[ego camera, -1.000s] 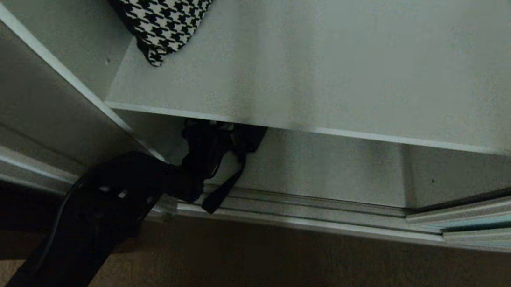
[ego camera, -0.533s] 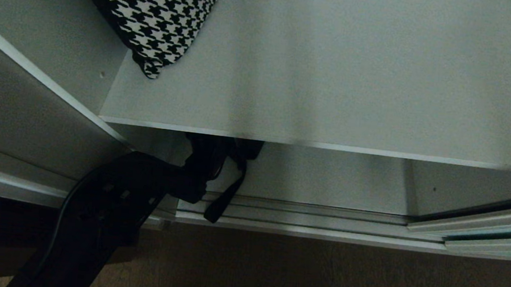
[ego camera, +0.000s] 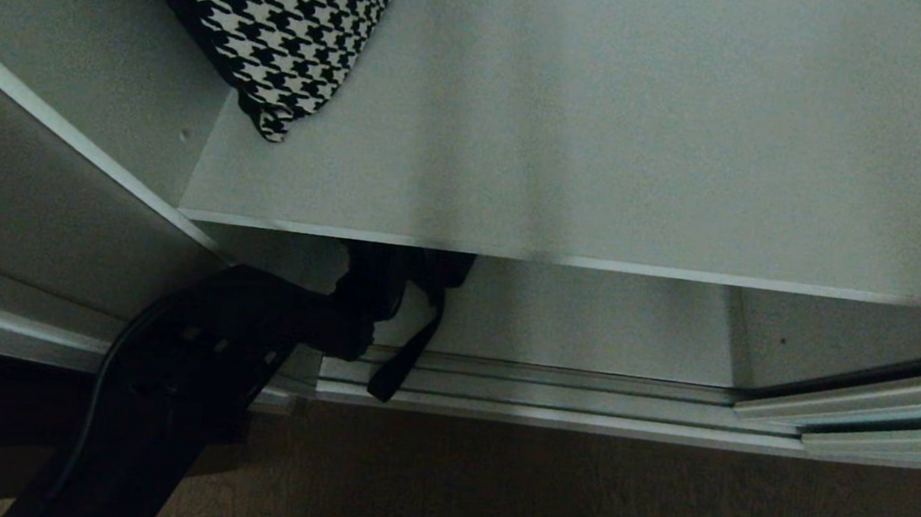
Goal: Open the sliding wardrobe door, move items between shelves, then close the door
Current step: Place the bag on the higher shelf
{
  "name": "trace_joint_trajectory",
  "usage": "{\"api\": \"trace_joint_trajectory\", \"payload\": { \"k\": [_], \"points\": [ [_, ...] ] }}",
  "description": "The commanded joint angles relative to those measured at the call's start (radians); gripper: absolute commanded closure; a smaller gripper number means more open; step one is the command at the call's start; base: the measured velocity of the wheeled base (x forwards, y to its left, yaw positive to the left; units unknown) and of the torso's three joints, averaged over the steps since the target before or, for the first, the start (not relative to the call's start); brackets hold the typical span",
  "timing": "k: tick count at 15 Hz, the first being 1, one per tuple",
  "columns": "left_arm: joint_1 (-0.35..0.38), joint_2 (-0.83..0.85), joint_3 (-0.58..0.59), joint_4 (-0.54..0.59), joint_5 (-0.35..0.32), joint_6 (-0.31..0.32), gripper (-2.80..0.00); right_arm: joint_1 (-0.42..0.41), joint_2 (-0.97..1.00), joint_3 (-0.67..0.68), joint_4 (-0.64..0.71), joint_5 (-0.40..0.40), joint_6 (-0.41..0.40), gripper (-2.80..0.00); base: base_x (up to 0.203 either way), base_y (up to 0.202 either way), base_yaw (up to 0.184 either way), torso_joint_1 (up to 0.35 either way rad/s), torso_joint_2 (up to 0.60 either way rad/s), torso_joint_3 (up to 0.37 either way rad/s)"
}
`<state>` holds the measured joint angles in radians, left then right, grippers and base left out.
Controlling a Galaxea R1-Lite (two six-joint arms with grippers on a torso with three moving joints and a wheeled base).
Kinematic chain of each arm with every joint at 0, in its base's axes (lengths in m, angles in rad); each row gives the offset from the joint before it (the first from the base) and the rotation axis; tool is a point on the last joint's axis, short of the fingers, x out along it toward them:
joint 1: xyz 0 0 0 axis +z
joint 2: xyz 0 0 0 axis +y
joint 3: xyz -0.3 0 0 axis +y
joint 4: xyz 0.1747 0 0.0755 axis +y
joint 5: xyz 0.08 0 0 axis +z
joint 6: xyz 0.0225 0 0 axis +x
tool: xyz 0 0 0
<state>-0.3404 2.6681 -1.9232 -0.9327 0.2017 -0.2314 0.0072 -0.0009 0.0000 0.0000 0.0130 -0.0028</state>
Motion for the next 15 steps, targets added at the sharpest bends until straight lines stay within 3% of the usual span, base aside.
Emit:
{"api": "trace_joint_trajectory", "payload": {
  "k": [1,5,9,15],
  "points": [
    [0.000,-0.089,0.029,0.098,0.016,-0.017,0.00,0.000,-0.002,0.000,0.000,0.001,0.000,0.00,0.000,0.000,0.000,0.000,0.00,0.000],
    [0.001,-0.202,0.109,0.248,0.020,-0.033,0.00,0.000,-0.002,0.000,0.000,0.001,0.000,0.00,0.000,0.000,0.000,0.000,0.00,0.000],
    [0.001,-0.249,0.181,0.291,0.016,-0.045,0.00,0.000,-0.002,0.000,0.000,0.001,0.000,0.00,0.000,0.000,0.000,0.000,0.00,0.000],
    [-0.002,-0.266,0.189,0.406,0.013,-0.067,0.00,0.000,-0.002,0.000,0.000,0.001,0.000,0.00,0.000,0.000,0.000,0.000,0.00,0.000]
  ]
}}
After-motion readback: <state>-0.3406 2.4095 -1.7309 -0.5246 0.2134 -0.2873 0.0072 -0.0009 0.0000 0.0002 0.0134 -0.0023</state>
